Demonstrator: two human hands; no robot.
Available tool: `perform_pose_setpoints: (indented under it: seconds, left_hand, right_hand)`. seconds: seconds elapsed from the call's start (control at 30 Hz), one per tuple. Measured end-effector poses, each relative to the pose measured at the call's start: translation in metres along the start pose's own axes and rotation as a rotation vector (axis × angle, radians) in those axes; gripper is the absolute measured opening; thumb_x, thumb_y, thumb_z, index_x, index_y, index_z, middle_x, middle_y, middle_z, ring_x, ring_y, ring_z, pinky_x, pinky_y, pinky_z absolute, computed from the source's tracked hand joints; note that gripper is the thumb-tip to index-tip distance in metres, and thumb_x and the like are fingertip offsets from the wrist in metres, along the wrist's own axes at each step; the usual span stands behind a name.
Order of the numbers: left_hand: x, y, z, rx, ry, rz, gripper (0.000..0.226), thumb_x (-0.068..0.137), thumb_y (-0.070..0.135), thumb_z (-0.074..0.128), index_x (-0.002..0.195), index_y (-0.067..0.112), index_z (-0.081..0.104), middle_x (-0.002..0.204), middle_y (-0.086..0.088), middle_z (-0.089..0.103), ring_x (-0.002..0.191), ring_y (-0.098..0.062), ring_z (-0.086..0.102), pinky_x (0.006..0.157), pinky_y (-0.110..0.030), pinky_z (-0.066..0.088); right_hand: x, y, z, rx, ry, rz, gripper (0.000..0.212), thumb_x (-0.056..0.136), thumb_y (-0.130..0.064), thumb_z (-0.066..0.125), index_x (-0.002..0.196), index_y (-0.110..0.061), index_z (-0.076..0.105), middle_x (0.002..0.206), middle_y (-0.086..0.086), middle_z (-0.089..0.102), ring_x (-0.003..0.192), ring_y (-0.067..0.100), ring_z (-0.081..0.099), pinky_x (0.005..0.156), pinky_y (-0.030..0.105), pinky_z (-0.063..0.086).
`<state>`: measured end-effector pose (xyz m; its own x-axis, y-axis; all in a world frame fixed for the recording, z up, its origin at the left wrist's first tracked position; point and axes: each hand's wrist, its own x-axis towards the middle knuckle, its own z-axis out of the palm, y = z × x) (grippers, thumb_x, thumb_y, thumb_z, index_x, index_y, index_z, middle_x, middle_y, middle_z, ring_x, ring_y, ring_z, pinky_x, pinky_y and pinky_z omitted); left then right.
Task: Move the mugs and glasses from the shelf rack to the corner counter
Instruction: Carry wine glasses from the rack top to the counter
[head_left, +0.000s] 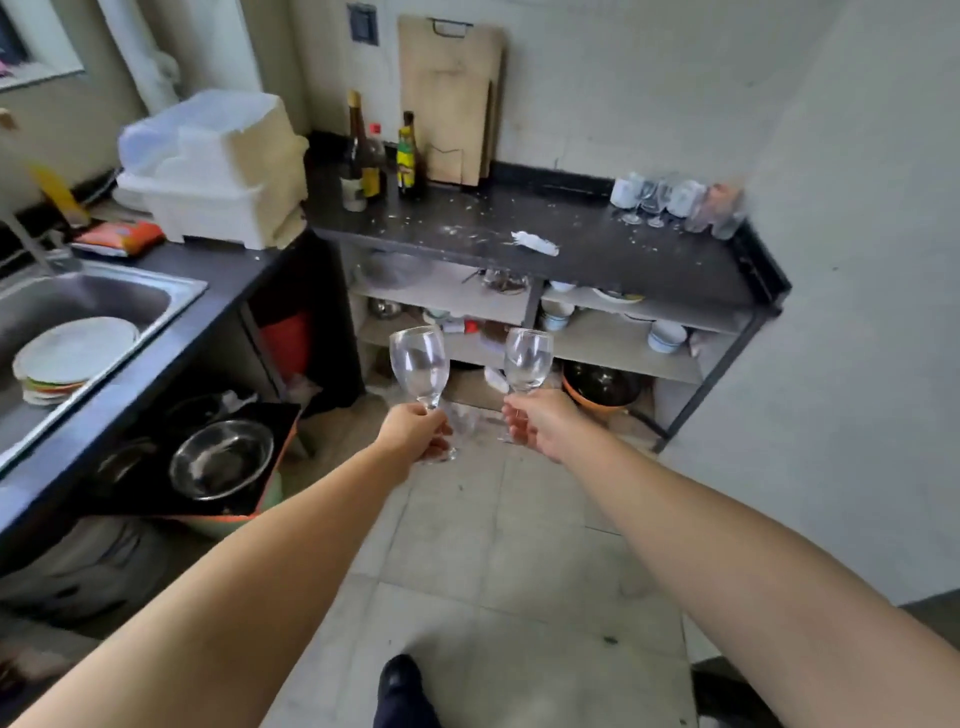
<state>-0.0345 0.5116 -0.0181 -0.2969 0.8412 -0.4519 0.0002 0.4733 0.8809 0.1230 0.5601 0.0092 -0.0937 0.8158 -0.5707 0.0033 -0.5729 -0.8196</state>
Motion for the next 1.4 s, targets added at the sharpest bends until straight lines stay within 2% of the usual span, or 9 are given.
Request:
perform_pose_setpoints:
  seconds: [0.07,0.2,0.47,0.63,0.83,0.97,1.17,1.3,1.4]
  left_hand:
    - [0.02,0.013,0.028,0.028,-0.062,0.005,0.023,0.091,0.005,0.05,0.069,0.004,0.057,0.064,-0.006,0.058,0.029,-0.002,0.051,0.032,-0.014,0.044]
    - [0.074,0.045,0.076,0.106,-0.154,0.044,0.028,0.092,0.006,0.05,0.065,0.005,0.056,0.061,-0.007,0.057,0.029,-0.002,0.052,0.034,-0.014,0.045]
    - [0.208,0.159,0.147,0.186,-0.274,0.117,0.028,0.095,0.009,0.05,0.068,0.005,0.056,0.065,-0.008,0.059,0.03,-0.001,0.052,0.036,-0.014,0.046]
    - [0.28,0.22,0.19,0.244,-0.321,0.106,0.021,0.095,0.012,0.052,0.079,0.001,0.059,0.059,-0.006,0.054,0.04,-0.01,0.053,0.034,-0.015,0.046]
    - [0.343,0.253,0.265,0.219,-0.401,0.069,0.019,0.096,0.011,0.049,0.081,0.0,0.055,0.061,-0.007,0.054,0.026,-0.003,0.048,0.033,-0.017,0.047]
    - [0.396,0.274,0.337,0.185,-0.446,0.044,0.016,0.095,0.01,0.051,0.082,0.002,0.054,0.07,-0.009,0.058,0.029,-0.005,0.049,0.039,-0.021,0.052]
    - [0.476,0.319,0.464,0.226,-0.456,0.037,0.013,0.095,0.013,0.051,0.095,0.001,0.057,0.074,-0.006,0.062,0.048,-0.011,0.053,0.046,-0.018,0.052]
    - [0.518,0.347,0.553,0.207,-0.458,-0.024,0.013,0.096,0.013,0.049,0.093,0.003,0.055,0.07,-0.004,0.059,0.045,-0.008,0.051,0.048,-0.016,0.05]
    - [0.539,0.354,0.594,0.188,-0.463,-0.044,0.013,0.097,0.013,0.047,0.093,0.003,0.054,0.068,-0.004,0.056,0.049,-0.01,0.049,0.052,-0.018,0.049]
  right_hand:
    - [0.018,-0.007,-0.024,0.024,0.049,0.003,0.027,0.095,-0.001,0.048,0.07,-0.01,0.049,0.063,0.006,0.049,0.031,0.006,0.048,0.03,0.012,0.039]
    - [0.065,-0.037,-0.056,0.098,0.103,-0.025,0.027,0.096,0.002,0.045,0.071,-0.01,0.047,0.061,0.007,0.045,0.023,0.003,0.042,0.03,0.01,0.034]
    - [0.183,-0.143,-0.104,0.154,0.231,-0.071,0.019,0.093,0.0,0.052,0.076,-0.008,0.052,0.064,0.007,0.053,0.032,0.007,0.05,0.033,0.014,0.043]
    - [0.245,-0.197,-0.133,0.25,0.28,-0.078,0.023,0.095,0.0,0.05,0.074,-0.009,0.051,0.063,0.005,0.051,0.027,0.005,0.047,0.032,0.014,0.042]
    - [0.312,-0.237,-0.189,0.274,0.343,-0.085,0.027,0.094,0.004,0.047,0.069,-0.007,0.048,0.056,0.008,0.045,0.023,0.008,0.042,0.031,0.013,0.038]
    - [0.372,-0.267,-0.25,0.318,0.377,-0.062,0.024,0.094,0.003,0.048,0.072,-0.007,0.05,0.062,0.009,0.045,0.024,0.006,0.044,0.029,0.012,0.038]
    - [0.474,-0.327,-0.361,0.316,0.41,-0.022,0.018,0.093,0.0,0.052,0.077,-0.008,0.053,0.066,0.008,0.051,0.027,0.005,0.048,0.03,0.012,0.038]
    - [0.532,-0.361,-0.442,0.238,0.457,0.055,0.014,0.092,-0.002,0.055,0.079,-0.008,0.057,0.067,0.007,0.054,0.049,0.011,0.051,0.031,0.012,0.038]
    - [0.564,-0.373,-0.482,0.227,0.475,0.063,0.017,0.092,-0.003,0.055,0.077,-0.009,0.055,0.068,0.007,0.054,0.053,0.013,0.05,0.031,0.012,0.038]
